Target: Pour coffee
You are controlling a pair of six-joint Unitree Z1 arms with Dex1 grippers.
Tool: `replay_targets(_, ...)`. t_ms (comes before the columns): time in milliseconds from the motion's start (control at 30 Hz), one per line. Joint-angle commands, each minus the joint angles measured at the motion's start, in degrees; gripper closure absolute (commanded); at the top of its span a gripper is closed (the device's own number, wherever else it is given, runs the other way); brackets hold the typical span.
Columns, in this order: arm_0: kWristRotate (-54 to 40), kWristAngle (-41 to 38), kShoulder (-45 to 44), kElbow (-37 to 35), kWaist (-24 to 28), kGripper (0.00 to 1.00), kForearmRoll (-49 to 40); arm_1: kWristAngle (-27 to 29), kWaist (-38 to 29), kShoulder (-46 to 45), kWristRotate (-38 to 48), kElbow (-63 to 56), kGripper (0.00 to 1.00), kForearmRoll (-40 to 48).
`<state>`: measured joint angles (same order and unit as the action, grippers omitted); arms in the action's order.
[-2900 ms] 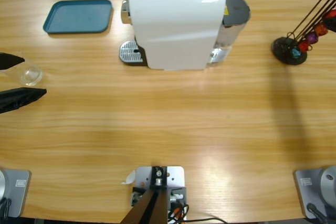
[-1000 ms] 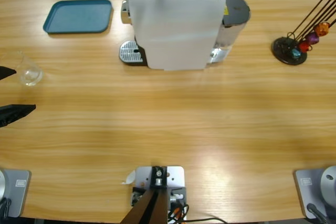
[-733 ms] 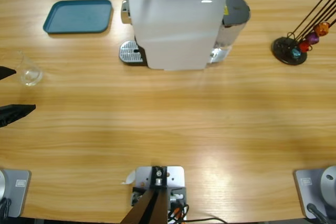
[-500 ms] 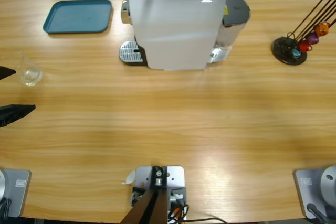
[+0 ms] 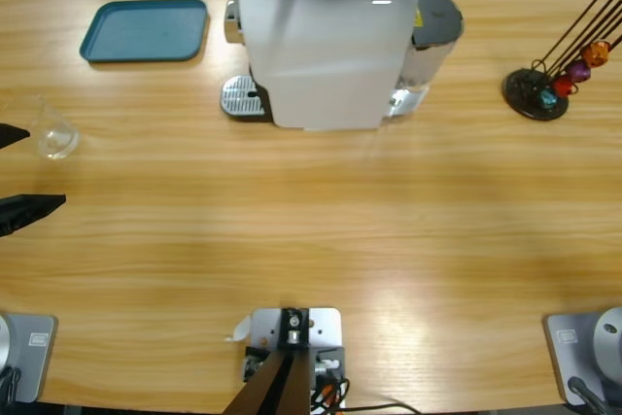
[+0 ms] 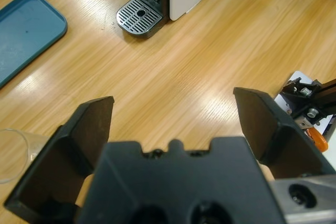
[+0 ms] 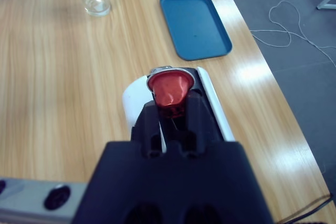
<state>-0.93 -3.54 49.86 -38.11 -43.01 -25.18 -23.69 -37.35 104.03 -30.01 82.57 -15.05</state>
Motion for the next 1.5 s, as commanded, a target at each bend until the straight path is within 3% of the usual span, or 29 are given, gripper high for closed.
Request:
replay_targets(33, -0.3, -0.6, -1.4, 2.4, 0.2, 0.009, -0.8, 2.1, 0.9, 3.4, 0.5, -1.9, 1.000, 0.1)
replay_targets(133, -0.3, -0.6, -1.4, 2.4, 0.2, 0.009, -0.7, 2.7, 0.9, 3.2, 0.6, -2.1, 1.000, -0.4)
replay_targets(167, -0.3, -0.6, -1.4, 2.4, 0.2, 0.009, -0.7, 2.9, 0.9, 3.1, 0.6, -2.1, 0.944, -0.7)
replay_targets(300, -0.2, -0.6, -1.6, 2.4, 0.2, 0.009, -0.7, 4.4, 0.9, 2.7, 0.6, -2.6, 0.563, -0.9)
replay_targets(367, -0.2, -0.5, -1.7, 2.4, 0.2, 0.009, -0.7, 5.6, 0.9, 2.4, 0.8, -2.7, 0.270, -0.8)
replay_targets(400, -0.2, -0.5, -1.8, 2.4, 0.2, 0.012, -0.7, 5.8, 0.8, 2.2, 0.8, -2.7, 0.180, -0.7)
replay_targets(467, -0.2, -0.5, -1.8, 2.4, 0.2, 0.013, -0.7, 6.2, 0.7, 1.7, 0.9, -2.8, 0.056, -0.5)
replay_targets(500, -0.2, -0.5, -1.7, 2.4, 0.2, 0.013, -0.7, 6.5, 0.6, 1.3, 1.0, -2.7, 0.050, -0.4)
replay_targets(633, -0.1, -0.5, -1.6, 2.4, 0.2, 0.013, -0.7, 7.0, -0.5, -1.0, 1.3, -2.2, 0.061, -0.3)
replay_targets(700, -0.1, -0.5, -1.6, 2.3, 0.2, 0.013, -0.6, 6.5, -1.8, -2.4, 2.0, -2.0, 0.122, -0.3)
replay_targets(767, -0.1, -0.2, -1.5, 2.3, 0.2, 0.013, -0.5, 6.1, -4.4, -4.3, 3.8, -1.9, 0.245, -0.3)
replay_targets(800, 0.0, -0.2, -1.5, 2.2, 0.2, 0.013, -0.5, 6.0, -5.8, -5.3, 6.6, -1.9, 0.252, -0.4)
replay_targets(833, 0.0, -0.1, -1.6, 2.1, 0.2, 0.013, -0.5, 6.1, -7.3, -6.4, 9.1, -2.0, 0.328, -0.6)
replay_targets(967, 0.0, -0.2, -2.0, 1.9, 0.2, 0.013, -0.7, 9.0, -11.3, -10.6, 14.6, -3.6, 0.832, -1.6)
replay_targets(1033, 0.0, -0.3, -2.0, 1.9, 0.2, 0.012, -0.8, 10.3, -12.3, -13.4, 17.4, -6.6, 0.997, -1.4)
replay_targets(1267, 0.4, -0.1, -2.6, 1.3, 0.2, 0.004, -0.8, 24.5, -13.4, -27.9, 36.9, -23.8, 1.000, 4.0)
replay_targets(1400, 2.1, -0.1, -2.4, 0.9, 0.2, 0.004, -0.7, 34.8, -13.4, -30.8, 46.6, -28.9, 1.000, 5.8)
replay_targets(1500, 3.0, -0.1, -2.9, 0.4, 0.2, 0.004, -0.7, 42.1, -13.3, -29.6, 48.9, -28.2, 1.000, 9.1)
